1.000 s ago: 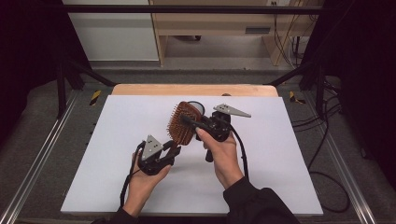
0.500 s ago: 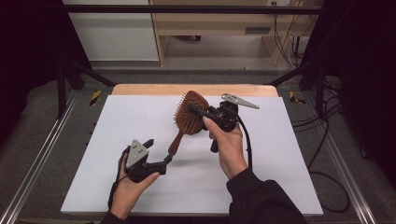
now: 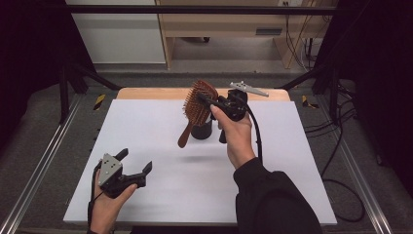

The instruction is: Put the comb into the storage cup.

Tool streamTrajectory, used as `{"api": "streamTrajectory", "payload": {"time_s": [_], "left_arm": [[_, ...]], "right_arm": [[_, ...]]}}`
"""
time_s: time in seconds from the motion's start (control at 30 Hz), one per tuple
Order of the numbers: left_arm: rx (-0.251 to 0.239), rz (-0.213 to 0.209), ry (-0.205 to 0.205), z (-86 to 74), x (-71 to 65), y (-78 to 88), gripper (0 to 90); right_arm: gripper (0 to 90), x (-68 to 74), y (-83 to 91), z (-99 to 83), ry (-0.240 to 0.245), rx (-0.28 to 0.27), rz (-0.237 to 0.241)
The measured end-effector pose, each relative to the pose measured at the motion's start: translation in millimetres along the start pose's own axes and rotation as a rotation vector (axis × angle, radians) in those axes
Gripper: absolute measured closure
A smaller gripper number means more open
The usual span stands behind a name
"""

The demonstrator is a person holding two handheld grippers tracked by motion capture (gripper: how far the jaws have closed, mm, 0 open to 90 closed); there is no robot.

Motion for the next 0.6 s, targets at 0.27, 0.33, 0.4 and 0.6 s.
{"api": "streamTrajectory", "payload": {"time_s": [0.27,0.33,0.4,0.6], "left_arm": [[-0.002,0.011,-0.003,-2.0,4.7,-1.0,5.2],[-0.005,0.017,0.004,-2.2,7.1,-1.1,4.9],[-0.009,0.021,0.006,-2.1,8.4,-1.0,4.9],[-0.006,0.018,0.002,-2.8,7.8,-1.7,4.7]], "right_arm": [[54.2,-2.1,-8.5,10.9,-0.018,-0.018,-0.004],[54.2,-3.1,-9.8,12.6,-0.017,-0.023,-0.006],[54.2,-5.0,-11.5,14.3,-0.028,-0.028,-0.009],[54.3,-10.1,-17.5,17.1,-0.036,-0.040,-0.011]]}}
Point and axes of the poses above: each handheld gripper's, and its own axes: y roughly backward along the jaws, z roughly out of its top, x roughly to its left, the point moved 6 cm from there along -y, roughly forward along the jaws, and after that the axes turned 12 degrees about y, right-handed, at the moved point
